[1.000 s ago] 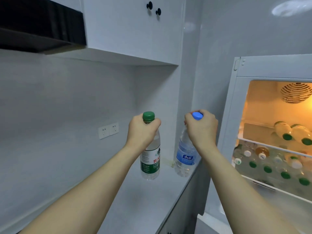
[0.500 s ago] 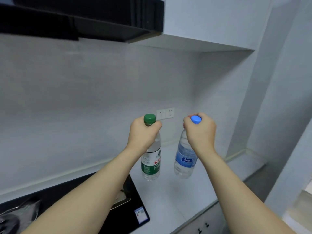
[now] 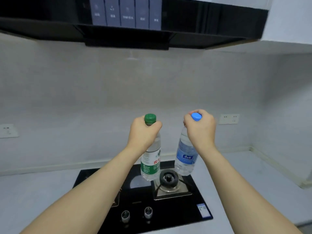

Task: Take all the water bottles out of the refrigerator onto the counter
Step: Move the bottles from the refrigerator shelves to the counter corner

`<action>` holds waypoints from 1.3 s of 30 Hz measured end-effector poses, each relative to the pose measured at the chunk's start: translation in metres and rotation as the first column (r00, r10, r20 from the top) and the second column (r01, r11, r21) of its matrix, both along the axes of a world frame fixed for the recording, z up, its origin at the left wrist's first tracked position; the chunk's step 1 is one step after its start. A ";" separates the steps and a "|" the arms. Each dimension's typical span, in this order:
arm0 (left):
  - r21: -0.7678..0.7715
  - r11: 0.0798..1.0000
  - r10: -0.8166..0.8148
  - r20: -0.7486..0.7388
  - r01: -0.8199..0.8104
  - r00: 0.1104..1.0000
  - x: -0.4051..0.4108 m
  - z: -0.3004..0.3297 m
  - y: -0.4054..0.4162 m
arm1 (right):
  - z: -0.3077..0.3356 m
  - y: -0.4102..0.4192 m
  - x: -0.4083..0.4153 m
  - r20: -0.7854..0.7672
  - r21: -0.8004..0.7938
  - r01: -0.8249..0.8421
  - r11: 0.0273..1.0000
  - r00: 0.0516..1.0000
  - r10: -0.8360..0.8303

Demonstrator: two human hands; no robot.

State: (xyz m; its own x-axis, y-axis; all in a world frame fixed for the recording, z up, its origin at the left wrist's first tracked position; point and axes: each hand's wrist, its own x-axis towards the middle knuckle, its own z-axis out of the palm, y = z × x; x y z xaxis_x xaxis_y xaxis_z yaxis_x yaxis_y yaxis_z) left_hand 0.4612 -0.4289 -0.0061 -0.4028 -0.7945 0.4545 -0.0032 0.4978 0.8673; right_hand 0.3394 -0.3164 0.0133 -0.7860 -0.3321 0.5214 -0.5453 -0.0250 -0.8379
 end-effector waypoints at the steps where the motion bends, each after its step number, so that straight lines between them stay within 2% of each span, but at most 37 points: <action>1: -0.002 1.000 0.025 0.003 -0.025 1.000 0.020 -0.001 -0.010 | -0.001 -0.013 0.017 0.000 -0.001 -0.028 1.000 1.000 0.028; 10: -0.040 0.966 0.256 0.049 -0.254 0.965 0.198 -0.007 -0.091 | -0.011 -0.119 0.169 0.024 -0.023 -0.245 0.969 0.969 0.246; 16: -0.008 0.929 0.370 0.054 -0.370 0.928 0.287 -0.020 -0.128 | -0.023 -0.177 0.250 0.025 0.012 -0.378 0.926 0.926 0.377; 27: 0.077 0.848 0.519 0.077 -0.524 0.851 0.390 -0.065 -0.201 | -0.067 -0.291 0.344 0.111 0.031 -0.619 0.785 0.783 0.612; 39: 0.144 0.707 0.680 0.133 -0.693 0.721 0.468 -0.058 -0.304 | -0.076 -0.429 0.424 0.125 0.031 -0.798 0.602 0.600 0.790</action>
State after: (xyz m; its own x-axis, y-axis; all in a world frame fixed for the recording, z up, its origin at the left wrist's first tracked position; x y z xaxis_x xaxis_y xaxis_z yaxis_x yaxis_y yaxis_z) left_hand 0.9296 -0.7327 -0.0644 0.2620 -0.9241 0.2782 -0.3437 0.1800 0.9217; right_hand 0.7632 -0.7457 -0.0623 -0.2333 -0.8825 0.4084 -0.2650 -0.3464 -0.8999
